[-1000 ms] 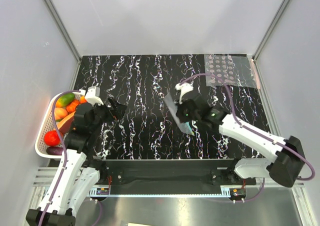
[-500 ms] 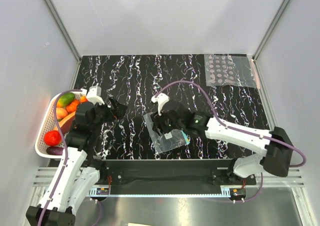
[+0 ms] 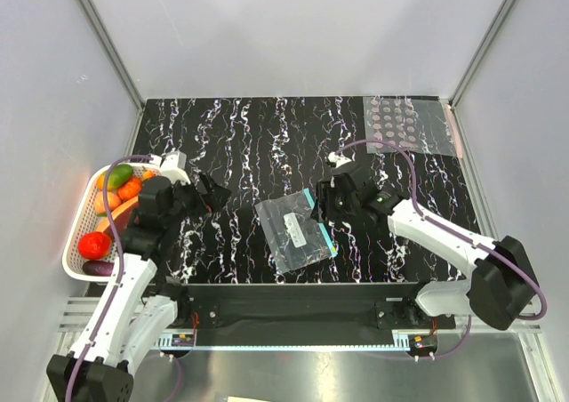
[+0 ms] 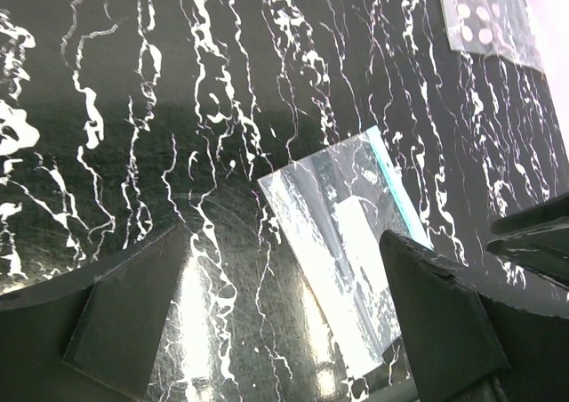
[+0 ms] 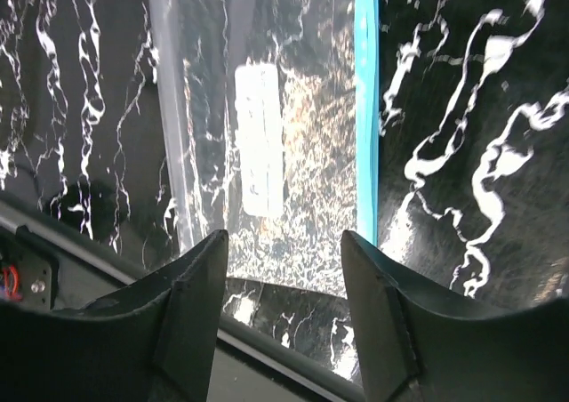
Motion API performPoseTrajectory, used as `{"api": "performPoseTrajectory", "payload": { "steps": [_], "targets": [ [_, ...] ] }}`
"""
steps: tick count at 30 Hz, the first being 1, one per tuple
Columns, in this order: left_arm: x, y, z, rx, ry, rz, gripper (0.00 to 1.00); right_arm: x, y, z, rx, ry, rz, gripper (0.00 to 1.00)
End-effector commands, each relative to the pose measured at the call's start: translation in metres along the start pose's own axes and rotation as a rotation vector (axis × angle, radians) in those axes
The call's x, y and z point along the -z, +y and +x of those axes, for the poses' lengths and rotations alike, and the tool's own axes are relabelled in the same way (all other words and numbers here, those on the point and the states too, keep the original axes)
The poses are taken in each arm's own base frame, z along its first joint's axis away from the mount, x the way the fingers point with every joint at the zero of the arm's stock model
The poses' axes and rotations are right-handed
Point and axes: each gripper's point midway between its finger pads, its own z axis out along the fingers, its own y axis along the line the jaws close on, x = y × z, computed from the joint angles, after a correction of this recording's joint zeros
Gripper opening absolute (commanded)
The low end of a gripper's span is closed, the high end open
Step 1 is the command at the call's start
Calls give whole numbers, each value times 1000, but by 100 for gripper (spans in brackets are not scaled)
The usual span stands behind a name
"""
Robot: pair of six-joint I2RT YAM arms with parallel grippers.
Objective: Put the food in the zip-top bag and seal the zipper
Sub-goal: Place the zipper food storage bag at the center of the board.
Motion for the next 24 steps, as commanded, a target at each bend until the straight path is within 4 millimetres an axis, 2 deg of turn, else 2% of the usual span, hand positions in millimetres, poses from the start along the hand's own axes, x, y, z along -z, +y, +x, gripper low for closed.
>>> {"api": "performPoseTrajectory", "payload": {
  "steps": [1, 6, 8, 15, 19, 24],
  "targets": [
    [2, -18, -16, -17, -16, 72, 99, -4, 16, -5, -57, 6, -131, 61],
    [0, -18, -12, -15, 2, 76, 99, -29, -3, -3, -145, 32, -160, 60],
    [0, -19, -12, -16, 1, 76, 99, -36, -2, -4, -146, 37, -174, 60],
    [-1, -20, -8, -15, 18, 86, 99, -69, -20, 3, -170, 75, -160, 57],
    [-3, -23, -4, -20, 34, 96, 99, -77, -27, 2, -170, 72, -165, 56],
    [-11, -27, 15, -27, 128, 109, 99, -83, -31, 7, -165, 84, -164, 56]
  ]
}}
